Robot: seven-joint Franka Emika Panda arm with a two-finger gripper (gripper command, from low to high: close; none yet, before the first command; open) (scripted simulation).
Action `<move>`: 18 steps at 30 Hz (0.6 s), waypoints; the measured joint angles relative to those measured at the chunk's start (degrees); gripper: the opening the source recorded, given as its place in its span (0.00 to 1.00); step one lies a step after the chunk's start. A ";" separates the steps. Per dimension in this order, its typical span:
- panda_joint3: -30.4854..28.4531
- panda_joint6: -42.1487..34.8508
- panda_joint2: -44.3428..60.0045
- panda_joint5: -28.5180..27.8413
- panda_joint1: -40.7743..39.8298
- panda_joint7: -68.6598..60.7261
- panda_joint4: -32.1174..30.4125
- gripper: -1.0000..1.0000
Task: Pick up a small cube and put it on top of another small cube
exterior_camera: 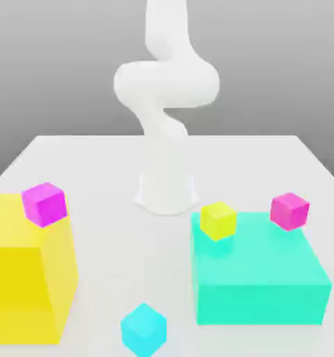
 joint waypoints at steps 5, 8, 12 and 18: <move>-0.67 4.24 10.84 -4.46 -0.11 -6.68 -2.20 0.50; -1.68 6.69 17.13 -6.39 0.09 -11.06 -3.47 0.50; -3.08 10.10 25.45 -7.58 0.22 -17.84 -5.20 0.50; -4.86 15.52 37.78 -5.69 0.29 -30.68 -7.91 0.50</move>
